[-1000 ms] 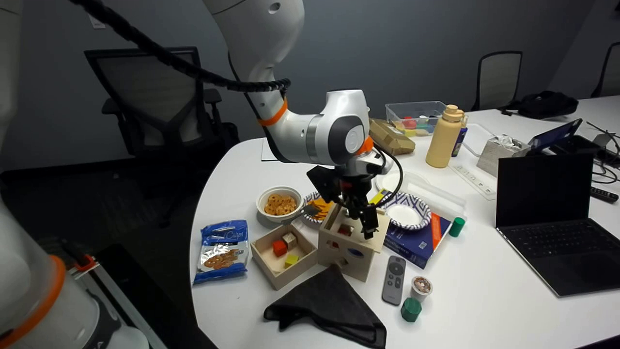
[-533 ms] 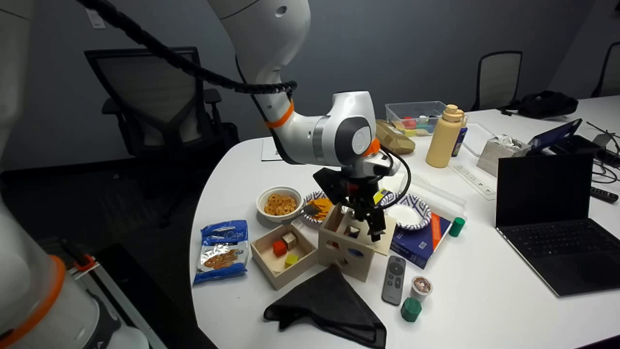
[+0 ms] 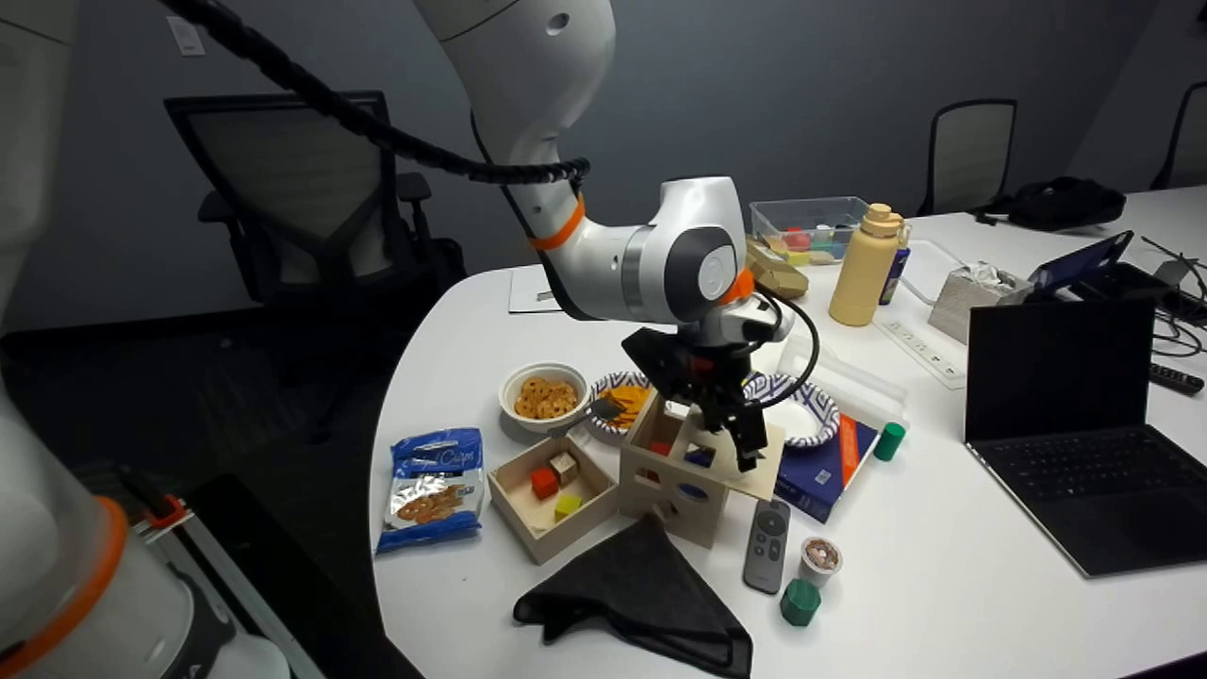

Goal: Slide open the lid of the brown box

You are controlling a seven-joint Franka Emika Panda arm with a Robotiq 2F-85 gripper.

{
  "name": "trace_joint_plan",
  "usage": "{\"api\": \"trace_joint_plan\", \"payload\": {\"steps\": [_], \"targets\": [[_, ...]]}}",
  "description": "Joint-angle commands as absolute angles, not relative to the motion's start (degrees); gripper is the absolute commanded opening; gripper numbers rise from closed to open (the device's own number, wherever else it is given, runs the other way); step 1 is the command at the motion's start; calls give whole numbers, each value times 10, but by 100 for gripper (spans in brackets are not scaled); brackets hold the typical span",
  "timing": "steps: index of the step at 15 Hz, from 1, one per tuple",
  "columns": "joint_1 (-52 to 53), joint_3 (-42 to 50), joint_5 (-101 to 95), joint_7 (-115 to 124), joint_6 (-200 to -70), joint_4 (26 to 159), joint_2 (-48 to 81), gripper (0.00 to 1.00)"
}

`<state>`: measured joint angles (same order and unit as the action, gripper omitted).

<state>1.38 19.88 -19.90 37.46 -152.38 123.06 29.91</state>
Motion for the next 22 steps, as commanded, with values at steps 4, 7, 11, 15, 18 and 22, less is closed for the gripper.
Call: {"api": "trace_joint_plan", "payload": {"steps": [4,7,11,15,18,22], "targets": [[7,204,-179,343,-1505,1201,315,100],[5,204,-177,339,-1501,1193,322,100],[4,206,-174,335,-1501,1186,327,100],[4,207,-170,332,-1501,1184,321,100],[6,207,-168,326,-1497,1184,314,100],[12,208,-170,329,-1489,1190,299,100]]}}
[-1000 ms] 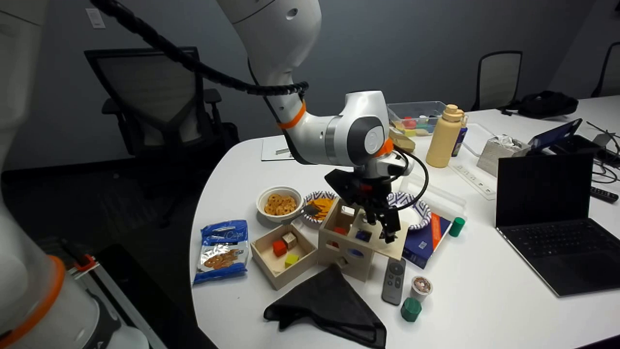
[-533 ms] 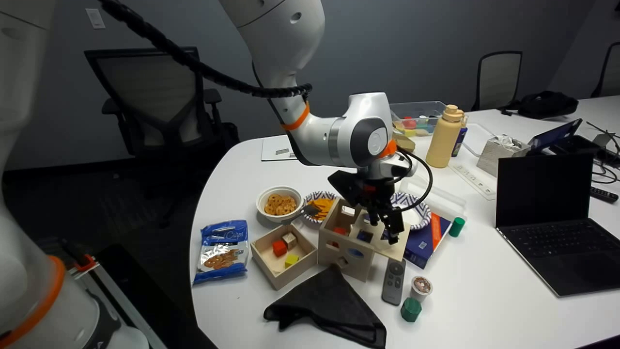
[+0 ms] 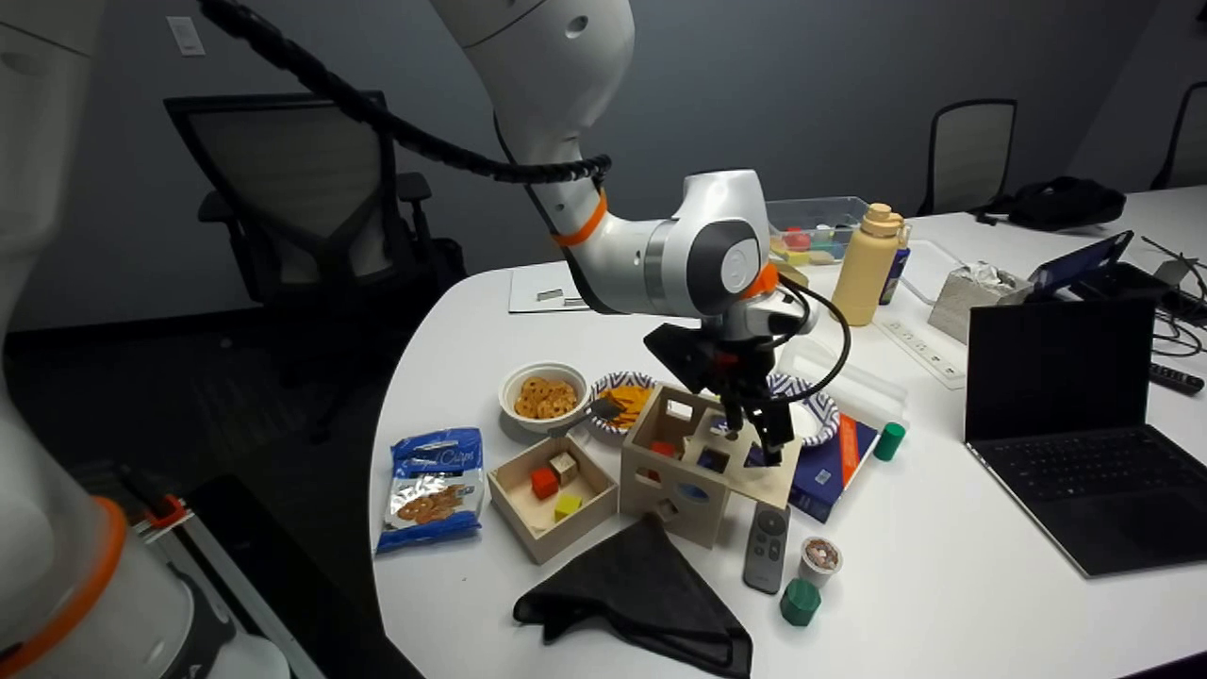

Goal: Slide open the lid of the brown box

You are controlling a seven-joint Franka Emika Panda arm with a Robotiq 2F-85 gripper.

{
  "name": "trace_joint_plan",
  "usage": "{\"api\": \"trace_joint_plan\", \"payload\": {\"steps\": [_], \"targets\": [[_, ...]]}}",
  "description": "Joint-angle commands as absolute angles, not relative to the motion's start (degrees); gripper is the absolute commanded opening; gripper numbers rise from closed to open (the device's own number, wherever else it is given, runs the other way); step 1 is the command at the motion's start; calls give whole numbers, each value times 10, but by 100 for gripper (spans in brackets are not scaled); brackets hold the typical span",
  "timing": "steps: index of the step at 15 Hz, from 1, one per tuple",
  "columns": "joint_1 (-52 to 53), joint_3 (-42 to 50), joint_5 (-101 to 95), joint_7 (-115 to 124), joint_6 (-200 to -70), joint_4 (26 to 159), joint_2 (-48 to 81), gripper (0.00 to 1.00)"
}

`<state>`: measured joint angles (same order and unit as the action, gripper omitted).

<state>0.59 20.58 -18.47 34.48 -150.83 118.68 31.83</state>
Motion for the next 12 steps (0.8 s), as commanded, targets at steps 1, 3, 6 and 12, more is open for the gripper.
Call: {"api": "trace_joint_plan", "payload": {"steps": [1,3,6,12], "targets": [[13,208,-171,329,-1486,1190,295,100],[14,204,-168,328,-1481,1197,279,100],[19,194,-168,325,-1470,1215,242,100],[36,166,-177,345,-1422,1262,149,100]]}}
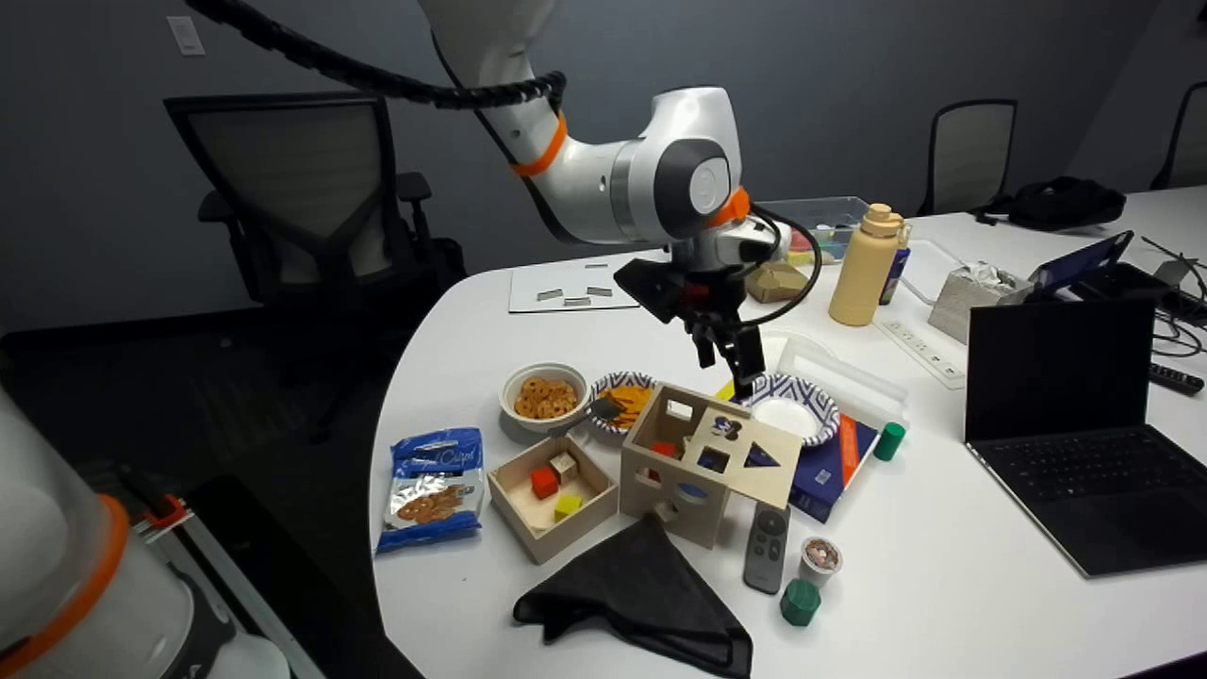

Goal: Slide open the lid of the brown box

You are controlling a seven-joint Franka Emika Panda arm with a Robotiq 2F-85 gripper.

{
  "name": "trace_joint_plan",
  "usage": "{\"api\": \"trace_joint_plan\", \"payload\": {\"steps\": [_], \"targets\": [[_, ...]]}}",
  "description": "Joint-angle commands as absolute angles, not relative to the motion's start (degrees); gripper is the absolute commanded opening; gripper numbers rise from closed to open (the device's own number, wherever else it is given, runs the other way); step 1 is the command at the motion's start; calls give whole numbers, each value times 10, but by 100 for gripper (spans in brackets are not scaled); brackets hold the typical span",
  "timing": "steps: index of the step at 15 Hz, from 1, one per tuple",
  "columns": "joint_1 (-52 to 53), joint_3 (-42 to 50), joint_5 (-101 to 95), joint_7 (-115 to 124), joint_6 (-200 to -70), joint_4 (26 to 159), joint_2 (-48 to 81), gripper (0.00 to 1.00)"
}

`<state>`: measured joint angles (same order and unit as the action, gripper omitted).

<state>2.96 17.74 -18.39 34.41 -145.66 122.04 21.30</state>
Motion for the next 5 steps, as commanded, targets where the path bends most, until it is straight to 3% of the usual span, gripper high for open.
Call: {"api": "trace_joint_plan", "payload": {"steps": [1,5], "targets": [[38,163,-183,353,-1411,1267,137,100],[28,137,-178,357,-1374,1287,94,100]]}}
